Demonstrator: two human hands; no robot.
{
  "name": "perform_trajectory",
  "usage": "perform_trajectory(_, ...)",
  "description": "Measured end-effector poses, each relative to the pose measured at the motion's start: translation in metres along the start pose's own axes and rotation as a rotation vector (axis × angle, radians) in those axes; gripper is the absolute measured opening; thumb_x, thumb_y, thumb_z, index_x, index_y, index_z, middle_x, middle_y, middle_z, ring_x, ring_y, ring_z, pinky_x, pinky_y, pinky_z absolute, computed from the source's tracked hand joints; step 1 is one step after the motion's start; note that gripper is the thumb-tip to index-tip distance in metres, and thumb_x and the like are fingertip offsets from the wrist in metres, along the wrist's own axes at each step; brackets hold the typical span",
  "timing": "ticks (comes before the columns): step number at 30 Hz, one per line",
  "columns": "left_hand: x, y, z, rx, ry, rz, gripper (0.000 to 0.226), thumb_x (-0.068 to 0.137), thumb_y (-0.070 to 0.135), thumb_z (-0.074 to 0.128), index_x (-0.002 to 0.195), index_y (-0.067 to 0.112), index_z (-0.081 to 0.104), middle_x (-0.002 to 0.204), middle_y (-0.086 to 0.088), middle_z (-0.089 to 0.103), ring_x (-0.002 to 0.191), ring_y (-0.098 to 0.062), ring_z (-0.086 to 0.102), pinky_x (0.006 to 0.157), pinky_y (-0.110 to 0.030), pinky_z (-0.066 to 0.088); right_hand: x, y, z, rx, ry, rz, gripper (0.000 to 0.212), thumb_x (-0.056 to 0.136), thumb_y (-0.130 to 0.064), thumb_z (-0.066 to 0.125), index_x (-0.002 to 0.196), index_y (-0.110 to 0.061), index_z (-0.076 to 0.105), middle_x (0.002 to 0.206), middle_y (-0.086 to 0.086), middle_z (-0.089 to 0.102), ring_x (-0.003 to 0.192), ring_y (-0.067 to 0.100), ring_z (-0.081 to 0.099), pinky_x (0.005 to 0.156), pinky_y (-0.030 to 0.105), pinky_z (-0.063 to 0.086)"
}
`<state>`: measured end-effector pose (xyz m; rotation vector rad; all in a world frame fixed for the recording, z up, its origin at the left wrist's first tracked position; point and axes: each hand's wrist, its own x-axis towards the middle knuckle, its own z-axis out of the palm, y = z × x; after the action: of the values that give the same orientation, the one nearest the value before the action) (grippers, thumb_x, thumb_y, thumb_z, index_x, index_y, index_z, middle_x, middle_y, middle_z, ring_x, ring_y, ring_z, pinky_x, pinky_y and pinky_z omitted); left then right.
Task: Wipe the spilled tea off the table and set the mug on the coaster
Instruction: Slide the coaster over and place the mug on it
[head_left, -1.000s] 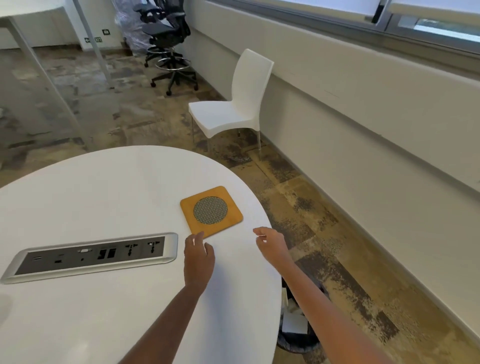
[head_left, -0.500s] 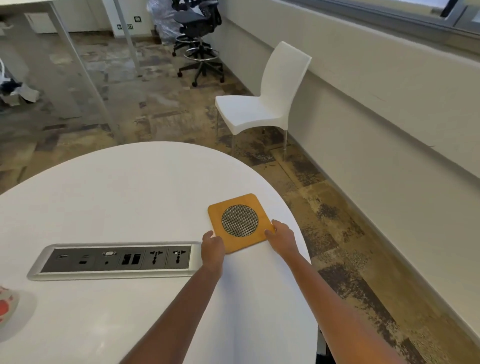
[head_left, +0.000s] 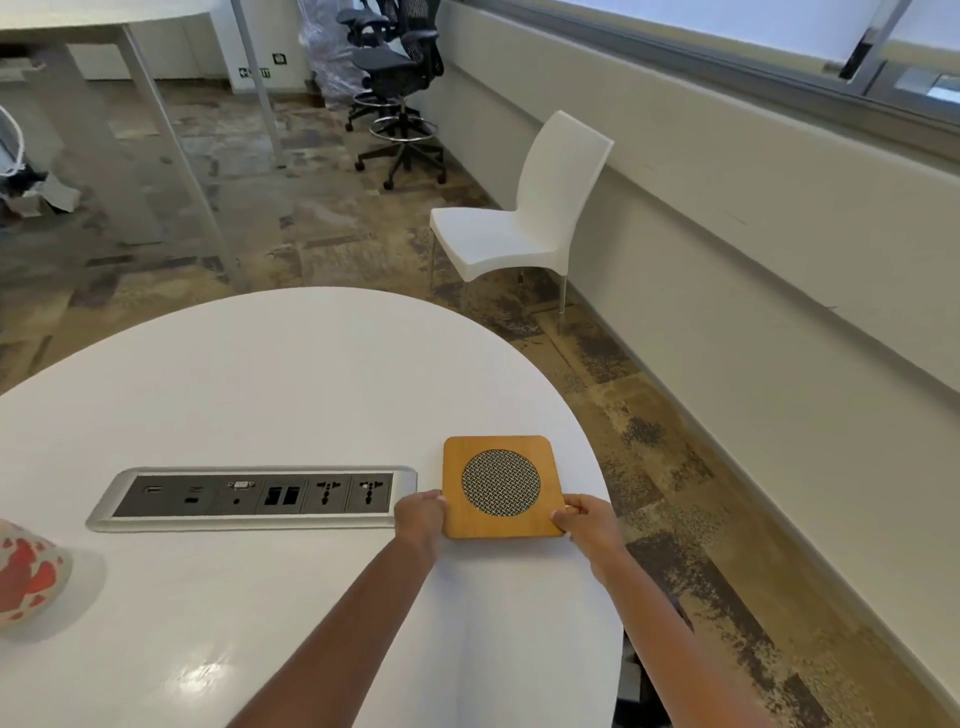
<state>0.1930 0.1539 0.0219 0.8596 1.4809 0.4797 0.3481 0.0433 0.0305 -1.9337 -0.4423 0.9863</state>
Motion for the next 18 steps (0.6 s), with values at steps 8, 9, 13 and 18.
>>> perform_trajectory(8, -0.055, -0.028, -0.047, -0.142, 0.014, -0.016, 0.029, 0.085, -0.012, 0.043, 0.070, 0.002, 0.064, 0.056, -0.001, 0.047, 0.044, -0.014, 0.037, 0.025, -0.005, 0.025, -0.068, 0.014, 0.004, -0.036, -0.109, 0.064, 0.013, 0.081, 0.002, 0.064, 0.080, -0.008, 0.057, 0.077, 0.005, 0.060, 0.069, 0.016, 0.054, 0.060, 0.025, 0.042)
perform_trajectory(9, -0.059, -0.031, -0.055, -0.145, 0.012, -0.015, 0.035, 0.084, -0.012, 0.043, 0.058, 0.004, 0.060, 0.055, -0.002, 0.044, 0.047, -0.015, 0.034, 0.025, -0.005, 0.023, -0.075, 0.015, 0.007, -0.049, -0.133, 0.053, 0.016, 0.081, 0.003, 0.064, 0.074, -0.010, 0.057, 0.076, 0.005, 0.060, 0.067, 0.015, 0.054, 0.058, 0.023, 0.043)
perform_trajectory(13, -0.073, -0.042, -0.090, -0.098, 0.043, 0.018, 0.039, 0.083, -0.012, 0.043, 0.052, 0.007, 0.055, 0.057, -0.004, 0.045, 0.051, -0.015, 0.036, 0.042, -0.019, 0.034, -0.104, 0.013, 0.028, -0.082, -0.164, 0.017, 0.024, 0.080, 0.003, 0.065, 0.066, -0.014, 0.055, 0.071, 0.002, 0.060, 0.069, 0.015, 0.057, 0.066, 0.023, 0.049)
perform_trajectory(18, -0.083, -0.047, -0.140, -0.061, 0.142, 0.067, 0.029, 0.087, -0.010, 0.047, 0.112, -0.007, 0.062, 0.114, -0.020, 0.064, 0.102, -0.036, 0.056, 0.085, -0.038, 0.047, -0.133, 0.007, 0.068, -0.106, -0.228, -0.013, 0.023, 0.079, 0.005, 0.064, 0.064, -0.011, 0.055, 0.074, 0.006, 0.060, 0.079, 0.023, 0.059, 0.066, 0.021, 0.051)
